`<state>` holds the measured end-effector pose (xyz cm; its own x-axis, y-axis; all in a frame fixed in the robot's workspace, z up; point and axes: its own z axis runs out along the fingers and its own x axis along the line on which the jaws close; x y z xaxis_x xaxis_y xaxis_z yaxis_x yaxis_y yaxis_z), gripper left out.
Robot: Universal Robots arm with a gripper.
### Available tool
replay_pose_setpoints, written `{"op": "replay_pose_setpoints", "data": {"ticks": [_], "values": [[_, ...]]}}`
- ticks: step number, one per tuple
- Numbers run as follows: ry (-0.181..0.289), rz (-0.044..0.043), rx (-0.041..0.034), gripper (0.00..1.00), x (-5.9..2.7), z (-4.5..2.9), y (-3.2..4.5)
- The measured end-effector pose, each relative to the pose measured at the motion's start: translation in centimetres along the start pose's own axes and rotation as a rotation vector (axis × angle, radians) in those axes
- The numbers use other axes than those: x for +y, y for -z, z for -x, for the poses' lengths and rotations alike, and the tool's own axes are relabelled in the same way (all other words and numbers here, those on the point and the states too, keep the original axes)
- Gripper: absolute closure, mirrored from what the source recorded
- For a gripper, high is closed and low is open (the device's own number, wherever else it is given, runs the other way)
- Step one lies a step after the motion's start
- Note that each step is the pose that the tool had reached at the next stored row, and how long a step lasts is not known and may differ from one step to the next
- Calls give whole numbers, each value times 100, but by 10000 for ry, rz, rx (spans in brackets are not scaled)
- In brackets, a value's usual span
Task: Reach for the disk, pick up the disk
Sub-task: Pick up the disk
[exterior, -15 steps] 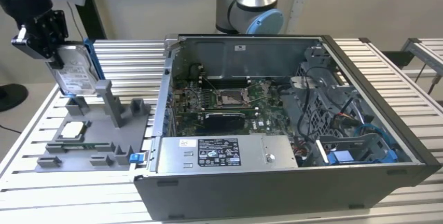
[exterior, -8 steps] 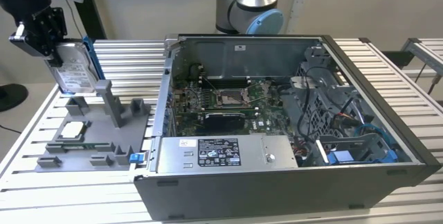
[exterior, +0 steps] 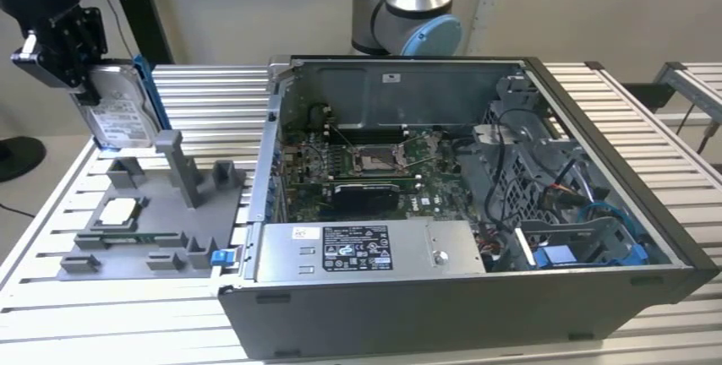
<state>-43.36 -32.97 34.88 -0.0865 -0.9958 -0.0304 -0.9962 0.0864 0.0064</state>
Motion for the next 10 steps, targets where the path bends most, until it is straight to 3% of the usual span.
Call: {"op": "replay_pose_setpoints", "data": {"ticks": [10], "values": [[0,1,0,100,1,2,77]]}}
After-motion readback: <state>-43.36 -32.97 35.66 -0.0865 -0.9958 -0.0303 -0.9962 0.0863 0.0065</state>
